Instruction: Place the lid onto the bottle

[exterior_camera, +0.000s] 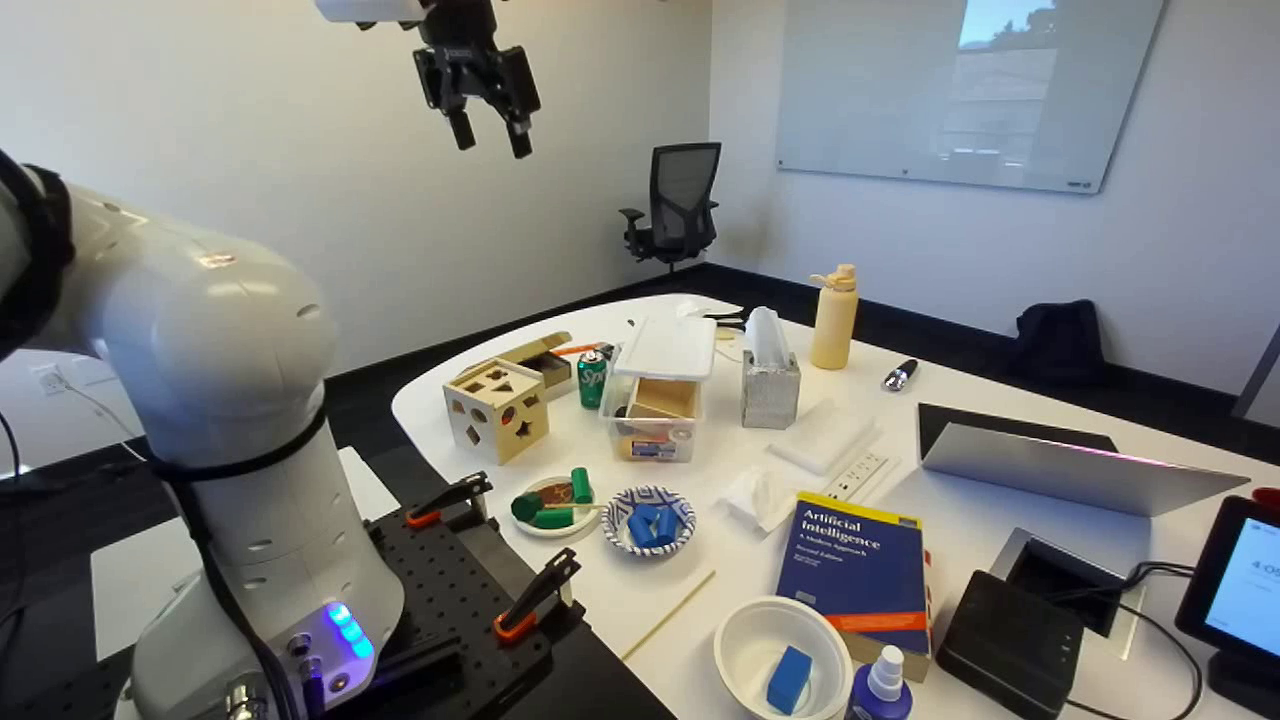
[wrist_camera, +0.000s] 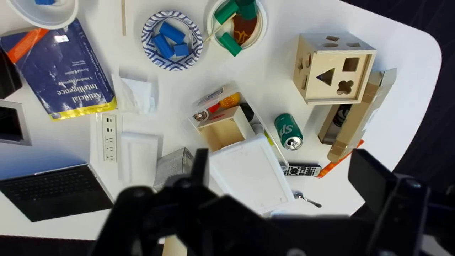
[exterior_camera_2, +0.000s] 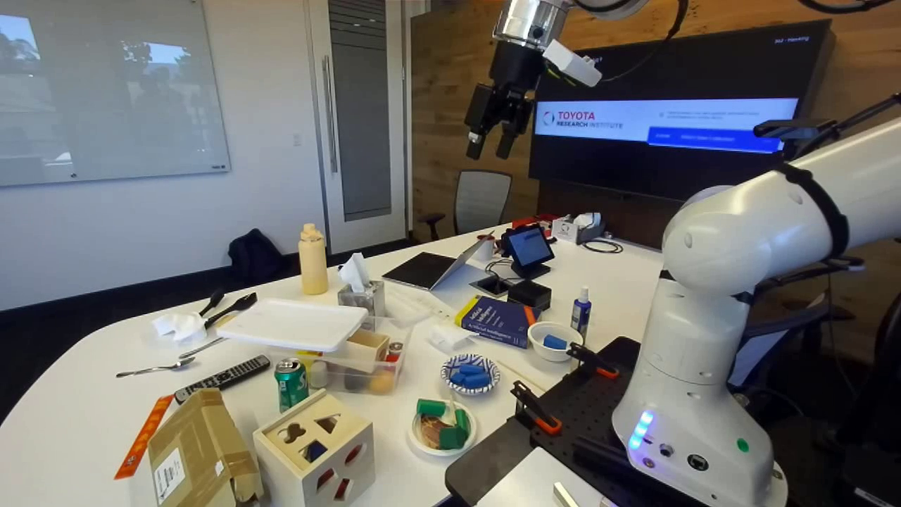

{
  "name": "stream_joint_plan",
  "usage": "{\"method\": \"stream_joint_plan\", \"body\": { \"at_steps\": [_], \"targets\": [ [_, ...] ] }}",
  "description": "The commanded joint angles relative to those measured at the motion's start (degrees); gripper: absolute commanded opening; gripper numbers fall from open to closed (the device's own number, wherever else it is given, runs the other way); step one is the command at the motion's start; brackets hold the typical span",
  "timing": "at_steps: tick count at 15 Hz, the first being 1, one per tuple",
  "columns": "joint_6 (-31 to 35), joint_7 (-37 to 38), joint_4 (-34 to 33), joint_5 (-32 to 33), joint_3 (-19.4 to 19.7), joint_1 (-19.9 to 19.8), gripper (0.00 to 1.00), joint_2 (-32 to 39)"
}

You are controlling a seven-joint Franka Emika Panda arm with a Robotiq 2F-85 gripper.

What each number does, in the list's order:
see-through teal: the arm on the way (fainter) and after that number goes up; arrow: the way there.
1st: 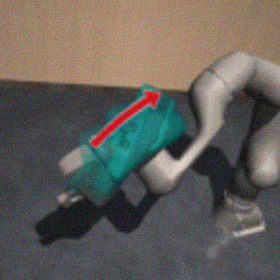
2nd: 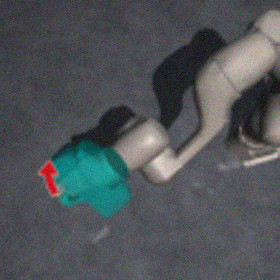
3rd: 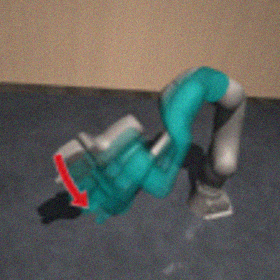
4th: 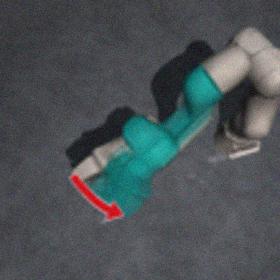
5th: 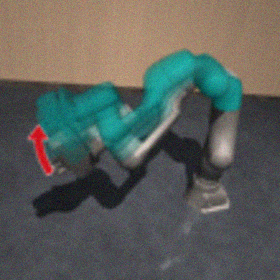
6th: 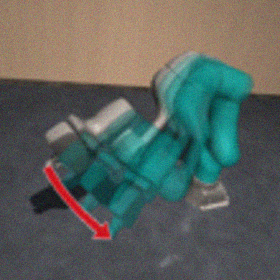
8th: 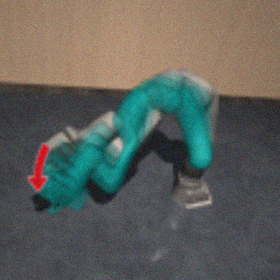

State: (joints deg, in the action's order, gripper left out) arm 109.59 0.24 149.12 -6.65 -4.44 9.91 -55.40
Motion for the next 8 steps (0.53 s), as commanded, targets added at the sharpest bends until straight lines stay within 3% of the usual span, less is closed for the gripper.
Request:
{"method": "stream_joint_plan", "body": {
  "at_steps": [1, 8],
  "targets": [
    [2.2, -0.6, 1.5, 1.7, 2.2, -4.2, 1.0, 2.6],
    [19.1, -0.3, -0.8, 7.3, 15.6, -18.1, 1.0, 19.5]
  ]
}}
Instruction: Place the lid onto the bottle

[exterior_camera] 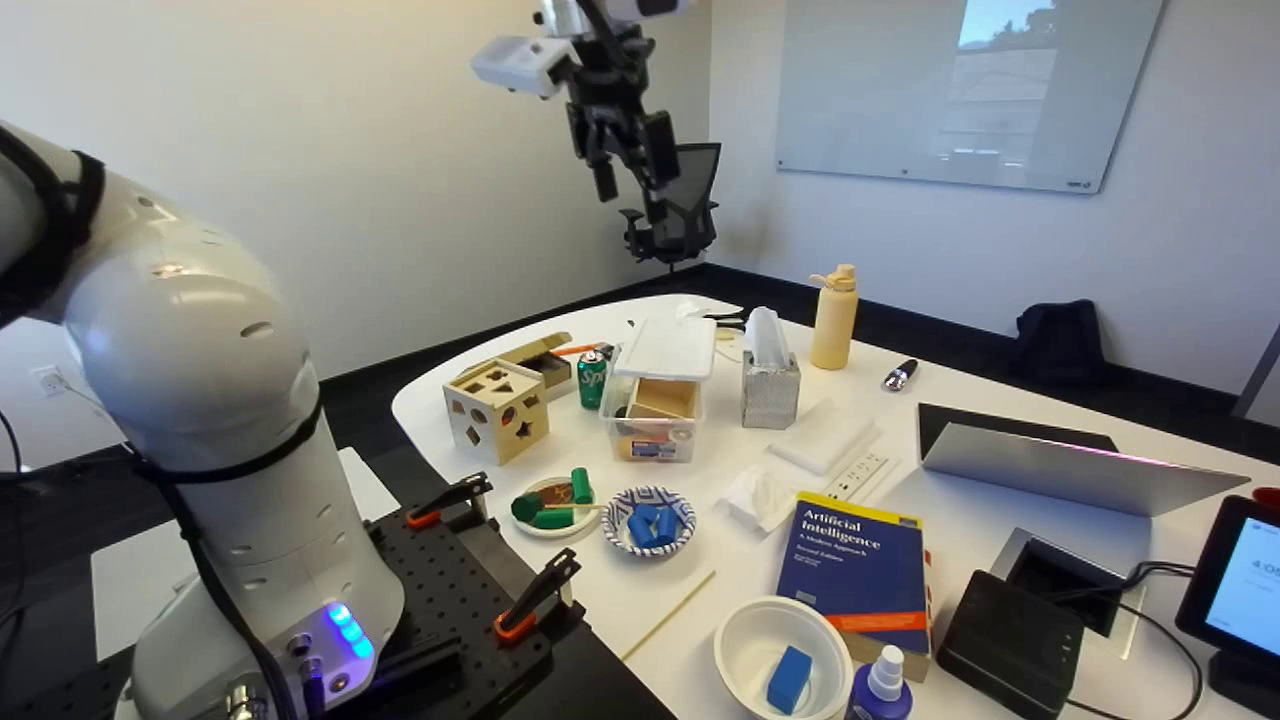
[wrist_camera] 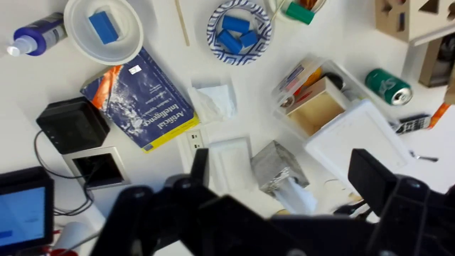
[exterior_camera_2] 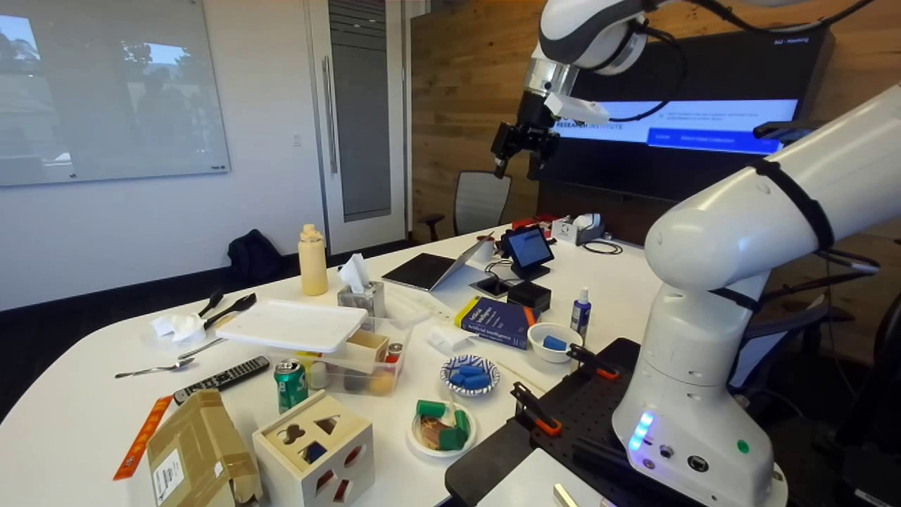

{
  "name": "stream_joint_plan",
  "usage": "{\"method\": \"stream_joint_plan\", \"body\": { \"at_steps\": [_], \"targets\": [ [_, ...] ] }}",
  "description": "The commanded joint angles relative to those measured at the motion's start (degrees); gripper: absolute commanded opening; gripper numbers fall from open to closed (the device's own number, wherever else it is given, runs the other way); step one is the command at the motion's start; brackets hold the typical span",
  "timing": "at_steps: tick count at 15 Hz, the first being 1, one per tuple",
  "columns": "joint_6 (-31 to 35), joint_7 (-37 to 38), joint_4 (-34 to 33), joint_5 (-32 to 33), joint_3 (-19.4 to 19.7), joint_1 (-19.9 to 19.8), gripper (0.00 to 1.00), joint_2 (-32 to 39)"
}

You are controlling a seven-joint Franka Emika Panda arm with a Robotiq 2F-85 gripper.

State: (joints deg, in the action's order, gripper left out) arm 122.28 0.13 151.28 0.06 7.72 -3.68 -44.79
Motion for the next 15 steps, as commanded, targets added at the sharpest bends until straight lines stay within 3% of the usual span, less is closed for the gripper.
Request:
{"method": "stream_joint_plan", "body": {
  "at_steps": [1, 6, 10, 12, 15],
  "targets": [
    [9.3, -0.4, -4.1, 0.3, 5.3, -5.9, 1.0, 12.3],
    [22.3, -2.8, -11.4, -5.1, 14.6, -8.8, 1.0, 29.3],
    [25.8, -7.7, -20.5, -15.0, 20.2, -9.9, 1.0, 43.5],
    [25.1, -10.4, -25.4, -20.1, 20.6, -12.3, 1.0, 50.7],
    [24.1, -12.9, -32.5, -26.1, 17.8, -18.7, 1.0, 61.6]
  ]
}}
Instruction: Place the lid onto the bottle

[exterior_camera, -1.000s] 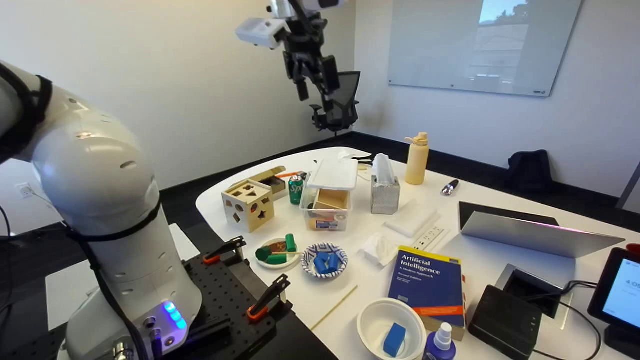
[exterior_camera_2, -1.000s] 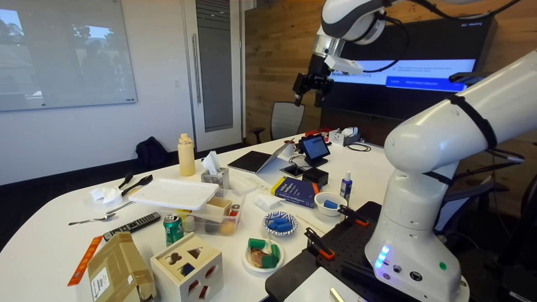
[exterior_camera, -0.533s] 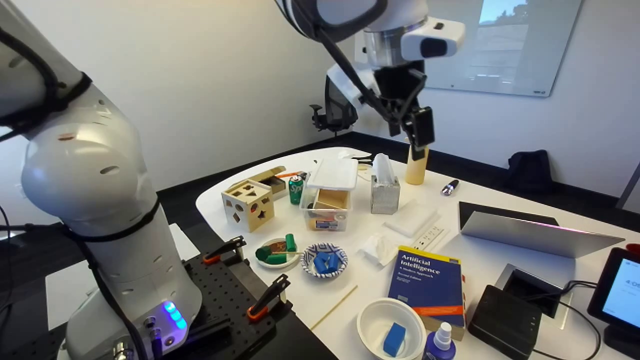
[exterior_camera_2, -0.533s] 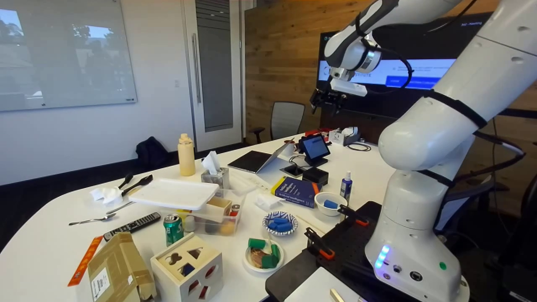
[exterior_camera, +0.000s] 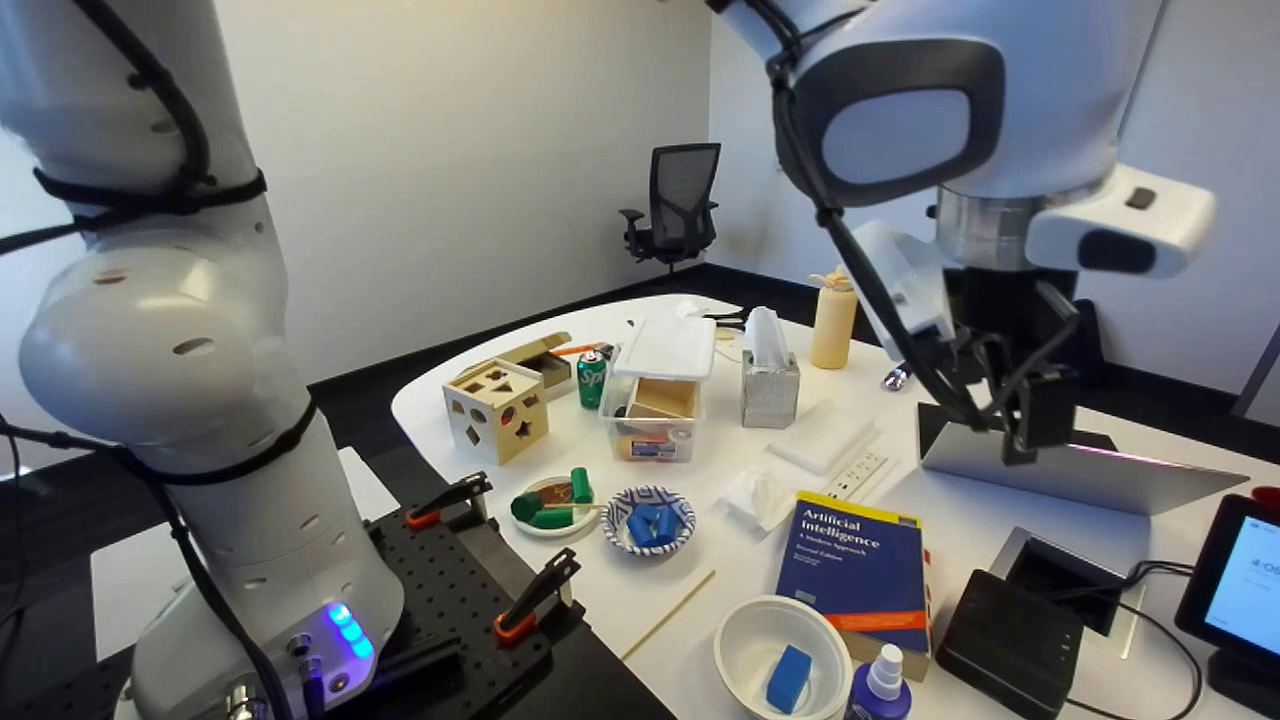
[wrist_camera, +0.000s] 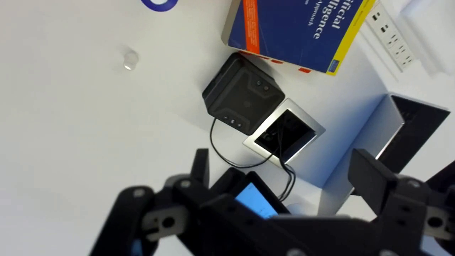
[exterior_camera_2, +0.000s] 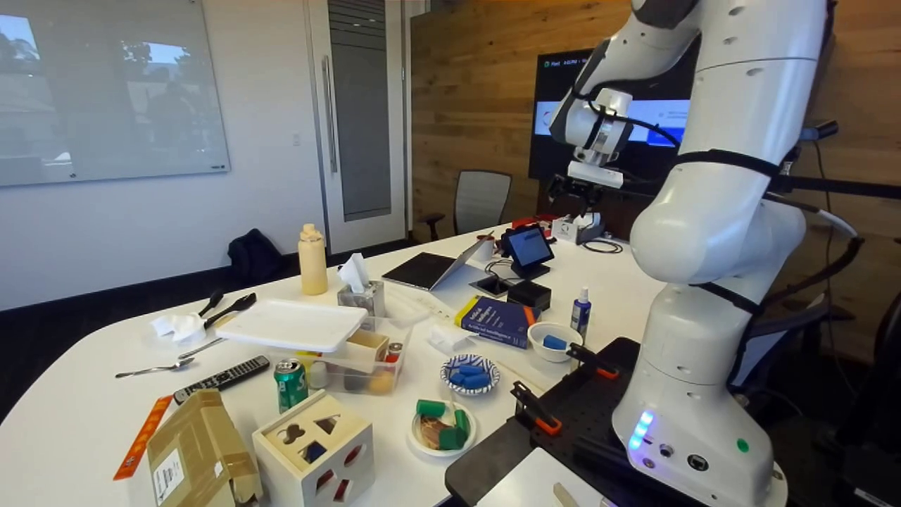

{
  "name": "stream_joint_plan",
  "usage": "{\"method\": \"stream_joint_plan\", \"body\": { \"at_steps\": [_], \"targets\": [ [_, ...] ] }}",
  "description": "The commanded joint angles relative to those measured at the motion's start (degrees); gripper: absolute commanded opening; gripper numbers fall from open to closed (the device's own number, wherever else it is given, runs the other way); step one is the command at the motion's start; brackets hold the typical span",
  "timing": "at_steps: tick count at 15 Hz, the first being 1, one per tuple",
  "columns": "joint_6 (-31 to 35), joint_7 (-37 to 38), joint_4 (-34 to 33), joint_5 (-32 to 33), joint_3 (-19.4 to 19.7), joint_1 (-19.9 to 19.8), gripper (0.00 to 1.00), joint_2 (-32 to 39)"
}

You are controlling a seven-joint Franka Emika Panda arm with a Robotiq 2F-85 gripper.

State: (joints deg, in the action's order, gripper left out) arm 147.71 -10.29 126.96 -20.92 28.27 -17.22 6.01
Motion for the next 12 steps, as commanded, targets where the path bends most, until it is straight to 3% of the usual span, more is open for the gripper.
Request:
{"method": "stream_joint_plan", "body": {
  "at_steps": [1, 7, 12],
  "targets": [
    [-1.6, -2.7, -10.5, -6.2, -4.2, -7.6, 1.0, 14.5],
    [-3.0, 0.5, -26.9, -4.2, -12.1, -21.1, 1.0, 36.6],
    [-7.1, 5.7, -43.0, 1.6, -14.5, -27.9, 1.0, 52.6]
  ]
}}
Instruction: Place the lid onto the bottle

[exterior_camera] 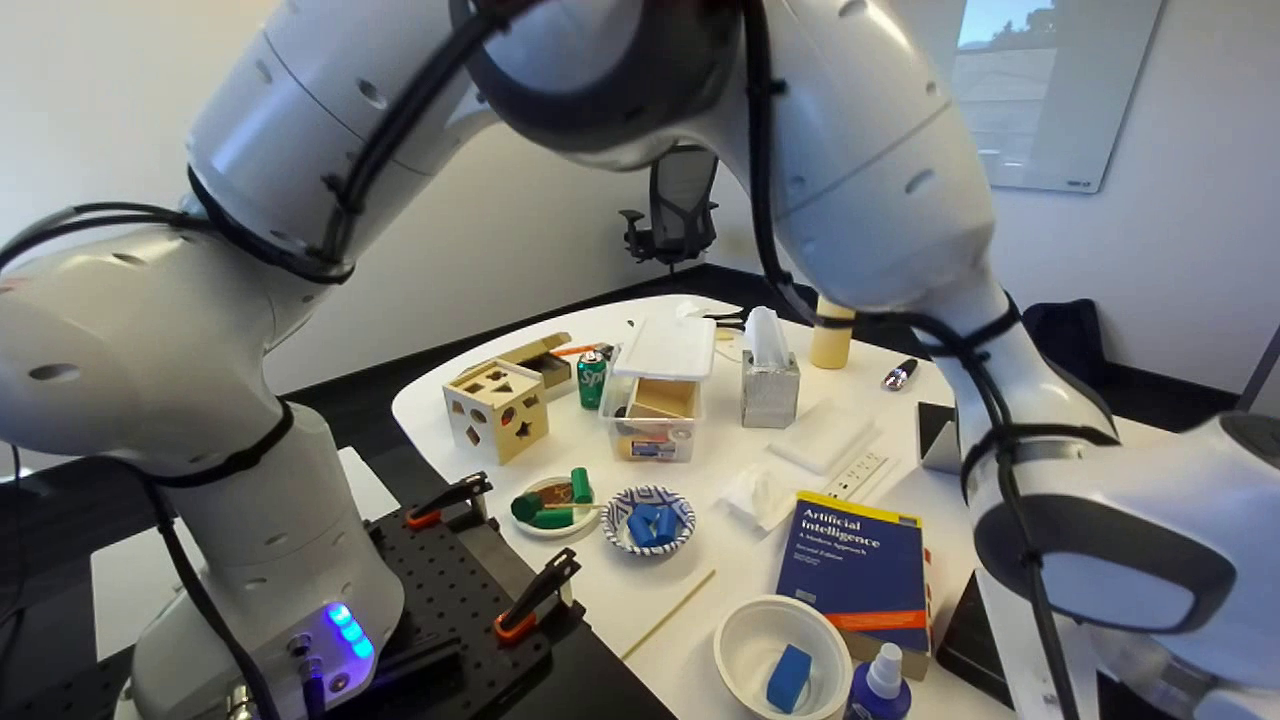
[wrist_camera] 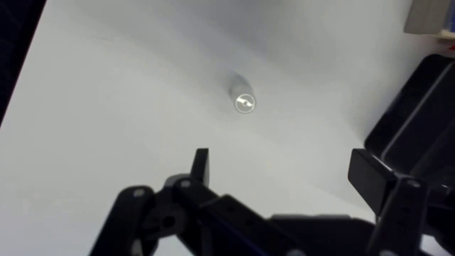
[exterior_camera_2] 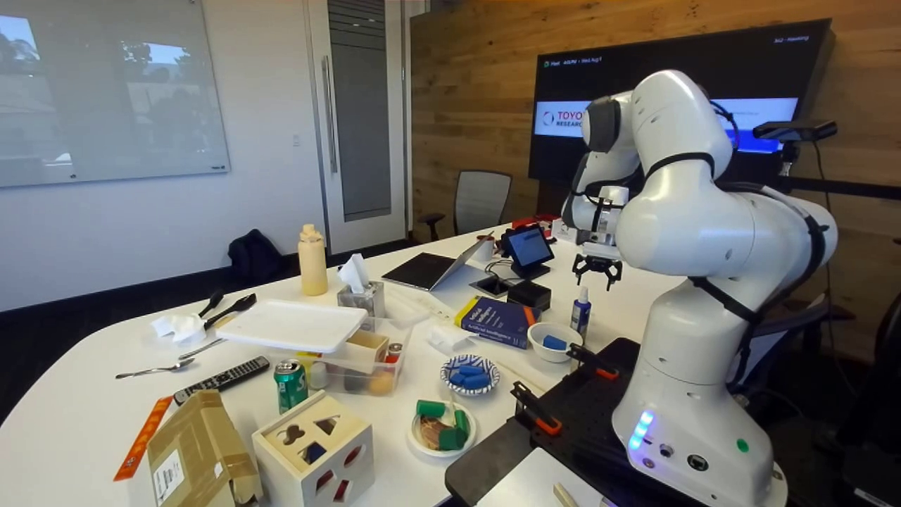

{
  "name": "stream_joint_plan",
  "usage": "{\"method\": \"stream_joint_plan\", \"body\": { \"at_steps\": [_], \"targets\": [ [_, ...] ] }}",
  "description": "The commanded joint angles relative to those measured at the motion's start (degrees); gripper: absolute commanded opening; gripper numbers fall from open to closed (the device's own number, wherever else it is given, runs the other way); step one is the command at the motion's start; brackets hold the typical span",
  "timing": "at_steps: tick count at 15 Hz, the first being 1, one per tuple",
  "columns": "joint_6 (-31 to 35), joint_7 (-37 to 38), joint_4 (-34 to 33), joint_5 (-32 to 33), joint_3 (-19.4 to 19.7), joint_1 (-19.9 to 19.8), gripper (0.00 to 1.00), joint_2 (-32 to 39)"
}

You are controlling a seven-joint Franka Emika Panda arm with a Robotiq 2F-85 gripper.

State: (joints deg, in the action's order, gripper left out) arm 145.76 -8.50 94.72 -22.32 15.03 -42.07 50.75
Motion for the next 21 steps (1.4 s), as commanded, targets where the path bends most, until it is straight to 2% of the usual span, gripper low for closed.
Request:
{"method": "stream_joint_plan", "body": {
  "at_steps": [1, 6, 9, 16, 17, 18, 21],
  "targets": [
    [-6.5, 5.0, -13.6, 4.0, -1.6, -3.8, 1.0, 10.3],
    [-12.9, 7.4, -21.8, 5.8, -3.9, -6.3, 1.0, 16.0],
    [-16.9, 9.3, -24.4, 6.2, -3.5, -6.3, 1.0, 17.7],
    [-18.1, 12.6, -26.5, 7.4, -3.3, -5.8, 1.0, 20.7],
    [-18.1, 12.7, -26.6, 7.3, -3.3, -5.8, 0.92, 20.8],
    [-18.4, 12.6, -26.7, 7.2, -3.4, -5.8, 0.74, 20.8],
    [-18.8, 13.0, -26.7, 7.3, -3.1, -5.6, 0.51, 20.1]
  ]
}}
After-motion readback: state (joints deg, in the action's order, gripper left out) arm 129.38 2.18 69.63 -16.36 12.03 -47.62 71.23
